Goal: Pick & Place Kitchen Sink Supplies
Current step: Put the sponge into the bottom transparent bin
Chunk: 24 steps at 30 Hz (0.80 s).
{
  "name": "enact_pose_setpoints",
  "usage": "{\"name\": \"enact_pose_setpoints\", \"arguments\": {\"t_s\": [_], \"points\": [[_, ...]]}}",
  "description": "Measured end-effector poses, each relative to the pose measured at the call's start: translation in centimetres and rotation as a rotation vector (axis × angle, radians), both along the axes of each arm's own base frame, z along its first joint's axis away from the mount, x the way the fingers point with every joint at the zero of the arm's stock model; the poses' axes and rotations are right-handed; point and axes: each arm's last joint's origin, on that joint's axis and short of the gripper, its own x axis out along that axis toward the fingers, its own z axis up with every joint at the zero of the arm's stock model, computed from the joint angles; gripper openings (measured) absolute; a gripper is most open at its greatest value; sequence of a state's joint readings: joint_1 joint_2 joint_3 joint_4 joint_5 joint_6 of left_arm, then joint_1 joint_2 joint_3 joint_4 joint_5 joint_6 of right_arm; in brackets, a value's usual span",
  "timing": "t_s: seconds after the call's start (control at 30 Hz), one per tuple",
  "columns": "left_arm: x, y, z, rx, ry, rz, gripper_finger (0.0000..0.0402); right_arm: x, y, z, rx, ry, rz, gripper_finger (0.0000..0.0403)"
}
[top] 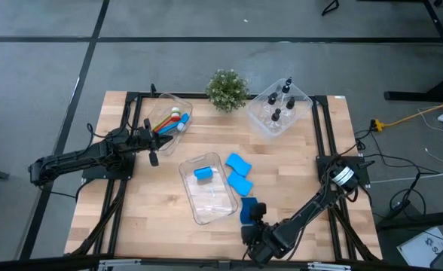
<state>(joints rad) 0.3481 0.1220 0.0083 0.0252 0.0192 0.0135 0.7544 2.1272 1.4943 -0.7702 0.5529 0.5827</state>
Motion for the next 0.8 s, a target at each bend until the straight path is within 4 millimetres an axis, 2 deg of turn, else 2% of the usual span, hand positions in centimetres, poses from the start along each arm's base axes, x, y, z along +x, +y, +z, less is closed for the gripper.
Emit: {"name": "enact_pose_setpoints", "arguments": {"t_s": [0.13, 0.23, 0.6, 0.8], "points": [[0.0, 0.0, 0.0, 0.0, 0.0, 0.0, 0.0002, -0.2, 0.2, -0.8, -0.049, -0.008, -0.013, 0.026], [0.0, 0.0, 0.0, 0.0, 0.0, 0.0, 0.0002, -0.2, 0.1, -1.1, -0.066, -0.014, -0.025, 0.0236], [0.0, 0.0, 0.0, 0.0, 0.0, 0.0, 0.0002, -0.4, -0.6, -1.4, -0.12, -0.051, -0.114, 0.0079], [0.0, 0.0, 0.0, 0.0, 0.0, 0.0, 0.0002, -0.5, -0.5, -1.3, -0.08, -0.127, -0.216, 0.0013]]}}
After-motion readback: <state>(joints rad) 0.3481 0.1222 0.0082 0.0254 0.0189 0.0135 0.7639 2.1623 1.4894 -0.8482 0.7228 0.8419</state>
